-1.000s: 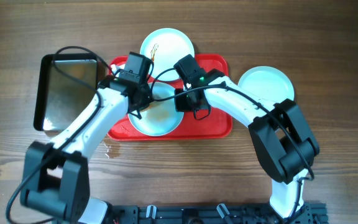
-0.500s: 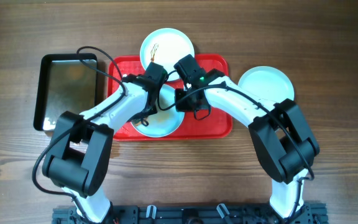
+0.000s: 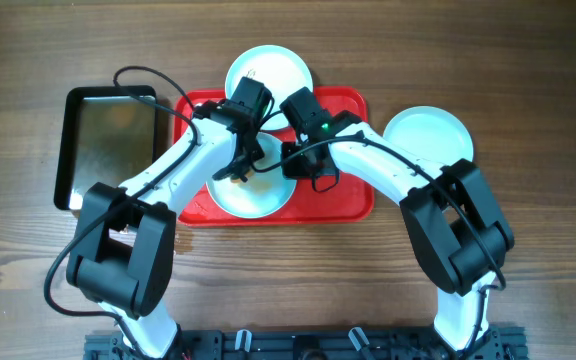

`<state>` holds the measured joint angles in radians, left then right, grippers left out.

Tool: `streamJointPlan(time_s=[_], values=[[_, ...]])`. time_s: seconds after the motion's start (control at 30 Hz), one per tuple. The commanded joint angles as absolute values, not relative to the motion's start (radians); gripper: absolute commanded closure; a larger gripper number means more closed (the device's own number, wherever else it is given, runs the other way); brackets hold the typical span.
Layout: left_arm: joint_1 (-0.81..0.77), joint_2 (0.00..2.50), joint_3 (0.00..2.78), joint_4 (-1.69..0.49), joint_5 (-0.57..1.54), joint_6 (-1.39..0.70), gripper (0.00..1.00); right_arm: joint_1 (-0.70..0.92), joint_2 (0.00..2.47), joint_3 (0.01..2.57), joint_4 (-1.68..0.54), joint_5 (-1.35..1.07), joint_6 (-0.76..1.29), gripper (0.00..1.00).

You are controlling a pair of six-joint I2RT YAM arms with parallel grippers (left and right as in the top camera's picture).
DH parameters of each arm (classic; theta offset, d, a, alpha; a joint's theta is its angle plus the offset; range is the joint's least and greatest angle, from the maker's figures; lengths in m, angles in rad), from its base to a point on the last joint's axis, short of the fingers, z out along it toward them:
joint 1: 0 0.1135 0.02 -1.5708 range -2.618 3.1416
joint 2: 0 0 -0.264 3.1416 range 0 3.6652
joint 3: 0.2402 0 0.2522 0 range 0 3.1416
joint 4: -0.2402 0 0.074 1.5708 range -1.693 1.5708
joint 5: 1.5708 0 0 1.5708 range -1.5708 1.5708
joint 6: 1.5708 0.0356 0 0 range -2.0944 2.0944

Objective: Clean dirty plates on tray and stack at the side
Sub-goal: 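Scrub the held plate with the sponge in the left gripper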

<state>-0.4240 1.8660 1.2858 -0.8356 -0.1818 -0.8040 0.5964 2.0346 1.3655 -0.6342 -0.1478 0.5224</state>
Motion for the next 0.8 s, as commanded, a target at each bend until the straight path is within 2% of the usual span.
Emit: streamJointPlan(time_s=[0.0,0.3,0.37,0.57,0.77], values=[[-0.446,1.846,1.292,-0.811,-0.094,-0.789,0.96,0.591,2.038,1.372,-0.638,-0.105,0.524,0.96],[-0.479,1.93,1.208,-0.699,-0.02,-0.796,0.96,0.591,2.038,1.372,-0.638,-0.112,0.523,0.96],[-0.478,1.938,1.208,-0.737,-0.083,-0.796,0.96,0.591,2.038,1.372,-0.641,-0.111,0.522,0.96],[-0.467,1.938,1.208,-0.967,-0.449,-0.791,0.96,0.591,2.038,1.372,-0.647,-0.111,0.511,0.96],[-0.462,1.93,1.222,-1.012,-0.573,-0.794,0.96,0.591,2.039,1.372,-0.649,-0.111,0.5,0.96]])
